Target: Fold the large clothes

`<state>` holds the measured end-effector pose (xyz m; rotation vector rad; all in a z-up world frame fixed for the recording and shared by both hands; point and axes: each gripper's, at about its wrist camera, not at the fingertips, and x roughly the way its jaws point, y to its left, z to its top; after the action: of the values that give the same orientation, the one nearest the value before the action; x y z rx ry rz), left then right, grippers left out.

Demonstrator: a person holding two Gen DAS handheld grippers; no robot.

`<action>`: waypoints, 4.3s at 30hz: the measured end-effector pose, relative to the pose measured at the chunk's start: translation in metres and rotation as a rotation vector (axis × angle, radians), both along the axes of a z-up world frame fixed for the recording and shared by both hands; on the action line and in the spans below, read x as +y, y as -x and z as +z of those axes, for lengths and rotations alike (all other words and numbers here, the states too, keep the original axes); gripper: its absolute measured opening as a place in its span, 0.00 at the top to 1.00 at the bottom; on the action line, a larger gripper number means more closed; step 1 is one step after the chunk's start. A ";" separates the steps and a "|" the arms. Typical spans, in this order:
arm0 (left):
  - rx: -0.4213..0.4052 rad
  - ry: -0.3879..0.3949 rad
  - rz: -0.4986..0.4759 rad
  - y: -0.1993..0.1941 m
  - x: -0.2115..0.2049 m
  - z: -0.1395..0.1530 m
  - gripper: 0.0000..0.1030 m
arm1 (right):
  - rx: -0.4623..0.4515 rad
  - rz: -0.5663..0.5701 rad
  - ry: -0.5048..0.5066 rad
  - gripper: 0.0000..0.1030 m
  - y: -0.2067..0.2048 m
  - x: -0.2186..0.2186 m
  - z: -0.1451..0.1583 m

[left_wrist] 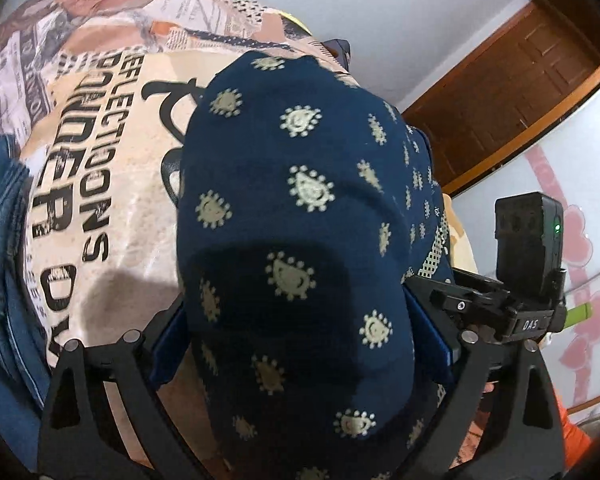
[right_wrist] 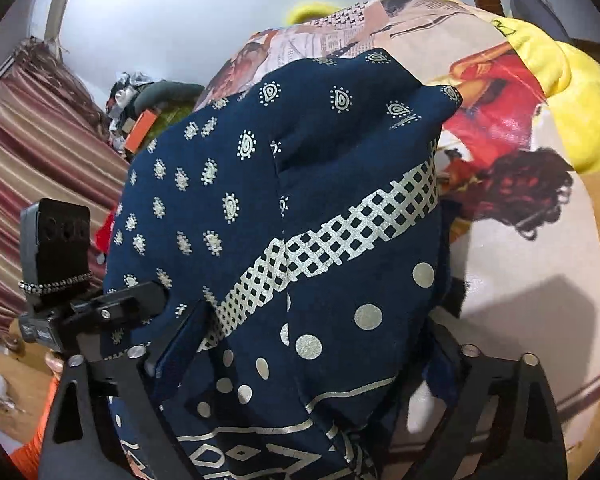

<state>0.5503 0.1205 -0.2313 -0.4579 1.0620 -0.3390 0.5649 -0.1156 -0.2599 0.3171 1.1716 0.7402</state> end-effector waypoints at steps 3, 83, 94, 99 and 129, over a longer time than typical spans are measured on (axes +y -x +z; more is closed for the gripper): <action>-0.019 -0.002 -0.001 0.003 -0.002 0.005 0.24 | -0.004 -0.005 -0.019 0.37 0.003 -0.001 0.004; -0.045 -0.460 0.184 0.193 0.232 0.012 0.00 | -0.355 0.384 0.388 0.14 0.161 0.323 0.030; -0.024 -0.581 0.183 0.237 0.224 0.018 0.00 | -0.411 0.388 0.480 0.14 0.174 0.268 0.035; -0.116 -0.569 0.259 0.250 0.233 0.058 0.00 | -0.490 0.389 0.405 0.14 0.184 0.258 0.078; -0.142 -0.420 0.510 0.194 0.284 0.092 0.00 | -0.517 0.256 0.359 0.13 0.110 0.278 0.100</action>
<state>0.3566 0.4046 -0.1398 -0.3056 0.8138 0.2978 0.4552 0.1621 -0.1600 -0.3176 0.8329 0.7581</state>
